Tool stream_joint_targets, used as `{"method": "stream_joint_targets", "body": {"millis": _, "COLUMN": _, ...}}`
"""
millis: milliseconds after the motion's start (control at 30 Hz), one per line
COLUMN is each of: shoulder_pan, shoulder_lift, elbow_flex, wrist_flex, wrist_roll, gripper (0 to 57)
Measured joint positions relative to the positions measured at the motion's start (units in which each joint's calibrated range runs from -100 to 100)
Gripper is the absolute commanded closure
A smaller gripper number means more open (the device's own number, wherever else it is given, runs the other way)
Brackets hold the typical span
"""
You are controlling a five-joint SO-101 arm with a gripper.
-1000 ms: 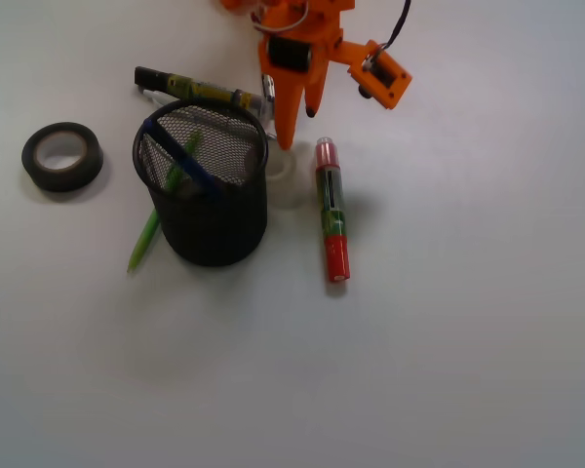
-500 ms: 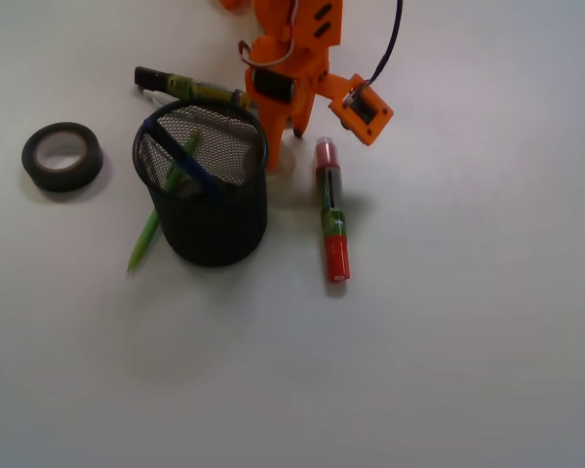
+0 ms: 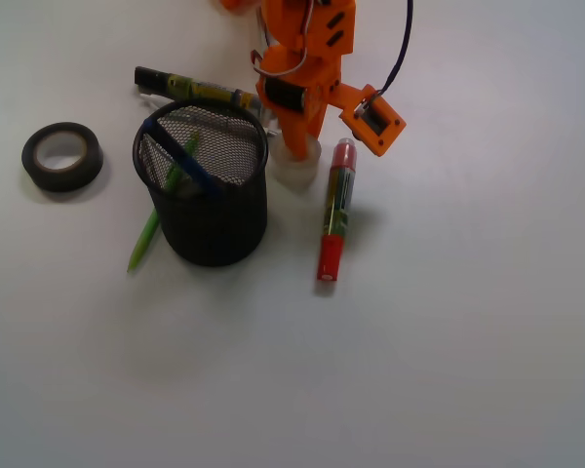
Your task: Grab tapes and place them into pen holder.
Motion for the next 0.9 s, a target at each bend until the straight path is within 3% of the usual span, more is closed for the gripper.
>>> {"method": "stream_joint_targets", "body": {"millis": 233, "shoulder_pan": -1.9, "shoulder_lift": -5.1, "elbow_flex": 0.1, "wrist_flex": 2.9, "wrist_roll": 0.0, "gripper": 57.1}}
{"method": "stream_joint_targets", "body": {"millis": 400, "shoulder_pan": -5.7, "shoulder_lift": -25.5, "elbow_flex": -1.4, "wrist_flex": 8.6, "wrist_roll": 1.7, "gripper": 57.1}}
{"method": "stream_joint_targets", "body": {"millis": 567, "shoulder_pan": -4.1, "shoulder_lift": -40.3, "elbow_flex": -0.5, "wrist_flex": -3.6, "wrist_roll": 6.3, "gripper": 57.2}}
{"method": "stream_joint_targets", "body": {"millis": 900, "shoulder_pan": 15.5, "shoulder_lift": -28.0, "elbow_flex": -4.3, "wrist_flex": -14.0, "wrist_roll": 6.7, "gripper": 57.2}}
